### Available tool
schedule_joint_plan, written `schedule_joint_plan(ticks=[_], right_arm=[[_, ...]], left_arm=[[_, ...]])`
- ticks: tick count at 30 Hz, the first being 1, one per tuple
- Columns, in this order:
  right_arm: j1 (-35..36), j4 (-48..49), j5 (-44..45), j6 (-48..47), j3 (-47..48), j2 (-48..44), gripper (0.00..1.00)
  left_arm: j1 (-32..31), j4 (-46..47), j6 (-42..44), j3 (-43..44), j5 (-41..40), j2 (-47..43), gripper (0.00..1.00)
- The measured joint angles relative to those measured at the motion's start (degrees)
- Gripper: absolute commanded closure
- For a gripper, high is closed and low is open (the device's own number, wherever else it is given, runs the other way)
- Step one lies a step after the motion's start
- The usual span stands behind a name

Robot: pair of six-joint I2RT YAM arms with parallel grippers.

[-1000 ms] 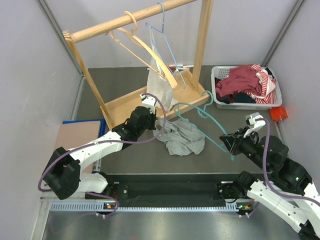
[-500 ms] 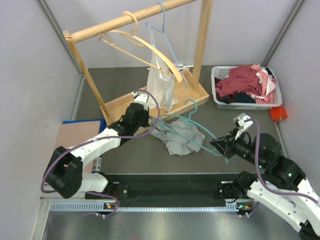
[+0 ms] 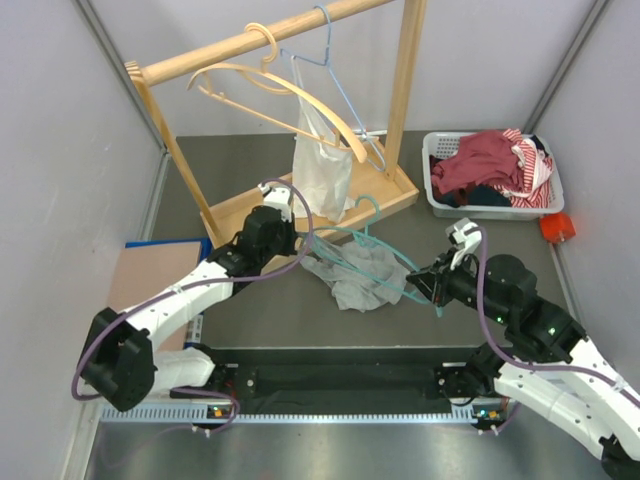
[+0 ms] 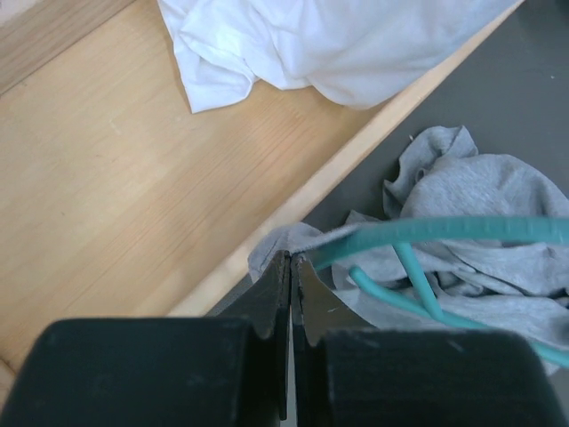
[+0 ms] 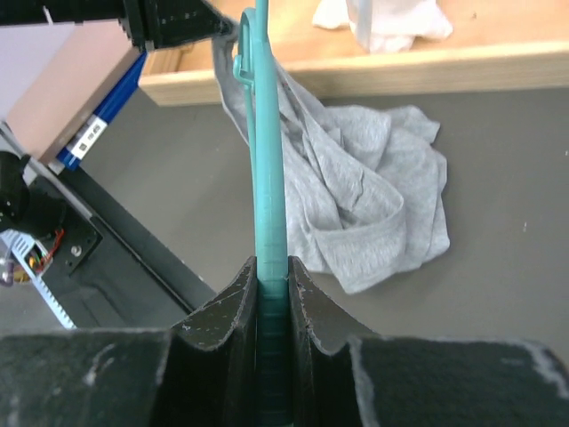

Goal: Place the tank top on the hanger

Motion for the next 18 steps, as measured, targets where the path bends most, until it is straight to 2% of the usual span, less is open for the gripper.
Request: schedule_joint_plan(ticks=[18], right_arm=[[2.1,14.5,-1.3,-0.1,-7.5,4.2,1.0]], left_arm=[[0.0,-4.0,-2.8,4.9,8.7,-5.4,1.0]])
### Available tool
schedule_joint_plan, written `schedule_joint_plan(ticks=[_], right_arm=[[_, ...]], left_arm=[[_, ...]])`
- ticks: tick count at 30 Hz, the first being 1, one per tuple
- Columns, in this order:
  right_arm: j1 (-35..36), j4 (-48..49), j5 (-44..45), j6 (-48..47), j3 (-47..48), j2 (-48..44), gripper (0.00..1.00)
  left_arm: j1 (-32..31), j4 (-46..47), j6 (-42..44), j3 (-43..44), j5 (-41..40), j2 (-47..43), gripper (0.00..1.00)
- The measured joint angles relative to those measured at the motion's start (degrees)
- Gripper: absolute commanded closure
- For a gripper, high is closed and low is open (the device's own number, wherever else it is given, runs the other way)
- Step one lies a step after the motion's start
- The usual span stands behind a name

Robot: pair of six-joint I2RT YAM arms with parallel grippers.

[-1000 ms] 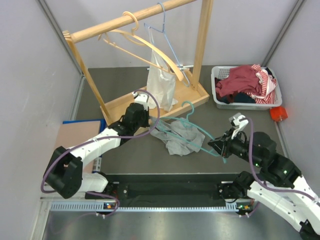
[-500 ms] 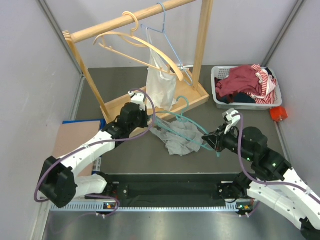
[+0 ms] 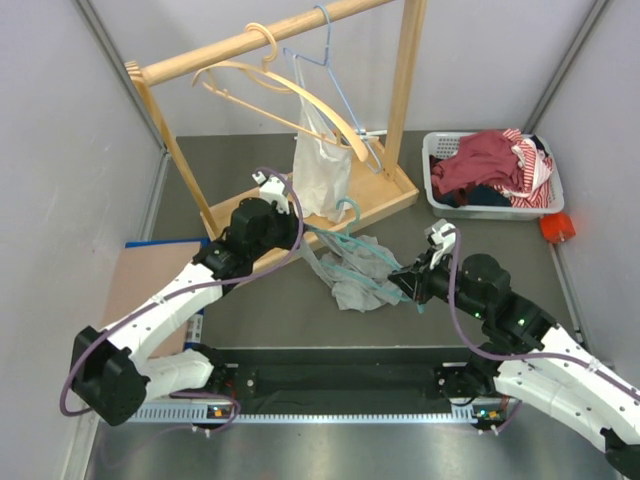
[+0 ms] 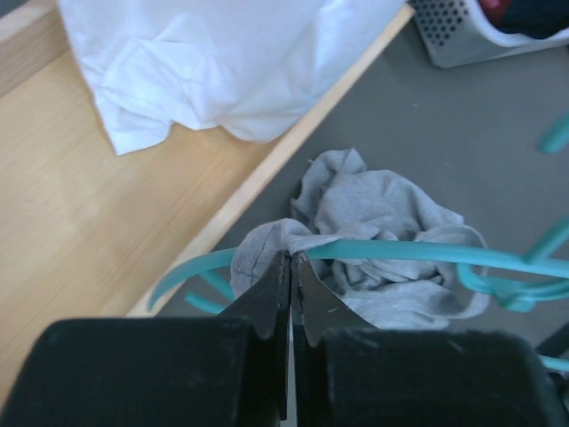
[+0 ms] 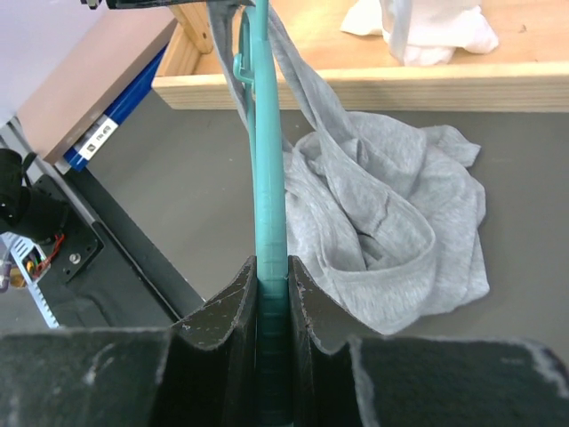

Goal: Place the tank top on the hanger

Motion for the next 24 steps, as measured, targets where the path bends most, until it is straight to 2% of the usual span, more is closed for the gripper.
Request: schedule_joint_plan(ticks=[7,8,9,11,13,24], right_arm=[[2.0,5.9,1.0,0.0,-1.3,2.9,1.0],[2.3,6.8,1.2,0.1,-1.5,3.4,1.0],[2.6,7.1,1.3,0.1,-1.6,3.8,1.0],[3.2,8.4,1.8,0.1,-1.7,4.6,1.0],[3.8,9.6,2.3,0.3,-1.9,5.3,1.0],[9.0,16.3,6.9,0.4,-3.0,10.3,1.0]], left_arm=[[0.0,1.2,-1.7,0.0,8.1,-1.2,0.99],[0.0,1.5,-1.8,0.0,9.1,-1.6,0.91],[0.0,1.7,-1.8,0.0,9.6,-2.0,0.68],[0.0,2.1,-1.4,-0.1,10.0,-3.1,0.46],[0.0,2.1,-0.9,-0.1,10.0,-4.2,0.36],[0.0,4.3,0.3,-0.6,11.3,-9.2,0.35]])
